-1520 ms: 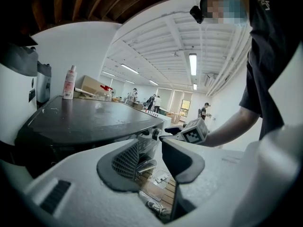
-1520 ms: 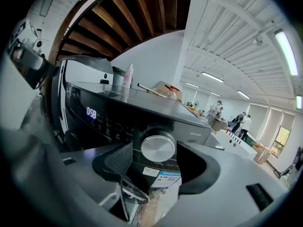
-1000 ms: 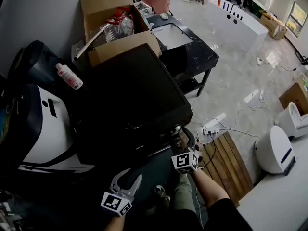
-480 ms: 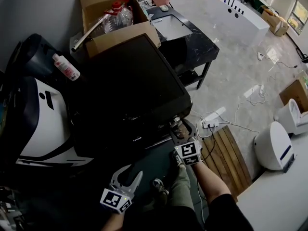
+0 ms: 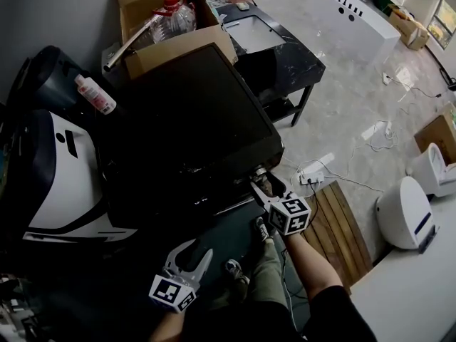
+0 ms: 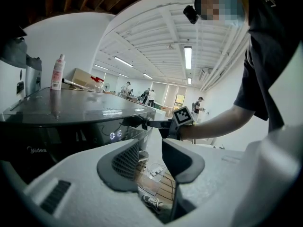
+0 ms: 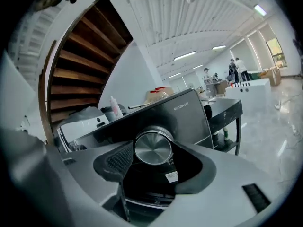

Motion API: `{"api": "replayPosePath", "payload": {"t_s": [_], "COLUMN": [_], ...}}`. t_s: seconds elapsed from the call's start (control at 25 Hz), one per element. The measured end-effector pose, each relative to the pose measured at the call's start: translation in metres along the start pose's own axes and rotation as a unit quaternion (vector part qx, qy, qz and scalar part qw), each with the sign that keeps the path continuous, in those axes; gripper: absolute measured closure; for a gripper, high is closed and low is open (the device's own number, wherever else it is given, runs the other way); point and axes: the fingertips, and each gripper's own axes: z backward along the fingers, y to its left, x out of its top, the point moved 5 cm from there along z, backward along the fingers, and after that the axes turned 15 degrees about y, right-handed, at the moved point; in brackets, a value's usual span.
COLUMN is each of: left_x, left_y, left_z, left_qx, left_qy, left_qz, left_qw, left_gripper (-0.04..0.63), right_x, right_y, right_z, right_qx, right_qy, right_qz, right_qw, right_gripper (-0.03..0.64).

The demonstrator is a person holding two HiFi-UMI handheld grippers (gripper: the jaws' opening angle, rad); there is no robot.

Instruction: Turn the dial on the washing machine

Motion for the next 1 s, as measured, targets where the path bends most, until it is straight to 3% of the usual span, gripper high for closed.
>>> {"api": "replayPosePath", "payload": {"t_s": [0.24, 0.44, 0.52, 0.68, 0.8, 1.0], "left_x": [-0.002, -0.001, -0.001, -0.003, -0.003, -0.002], "left_y": [-0.002, -0.001, -0.001, 0.000, 0.000, -0.001], "left_z": [-0.006, -0.008, -0.009, -0.012, -0.015, -0.017], "left_qx": [-0.006, -0.009, -0.011, -0.014, -0.017, -0.020], "left_qy": [0.006, 0.010, 0.011, 0.015, 0.018, 0.021], "left_qz": [0.002, 0.002, 0.002, 0.002, 0.003, 0.002], "left_qw": [1.0000, 0.9999, 0.9999, 0.9998, 0.9997, 0.9996], "left_gripper": [0.453, 0.453, 0.453, 0.453, 0.453, 0.453], "right_x": [-0.004, -0.004, -0.007, -0.010, -0.002, 0.002], "right_y": [-0.010, -0.013, -0.016, -0.020, -0.022, -0.019], "right_z": [-0.002, -0.002, -0.003, -0.005, -0.007, -0.004], "right_qx": [0.076, 0.119, 0.140, 0.198, 0.239, 0.238], "right_qy": [-0.020, -0.032, -0.034, -0.043, -0.057, -0.066], "right_qz": [-0.126, -0.187, -0.221, -0.302, -0.294, -0.287], "right_qw": [0.989, 0.975, 0.965, 0.932, 0.924, 0.925], "right_gripper": [0.353, 0.353, 0.353, 0.353, 0.353, 0.352]}}
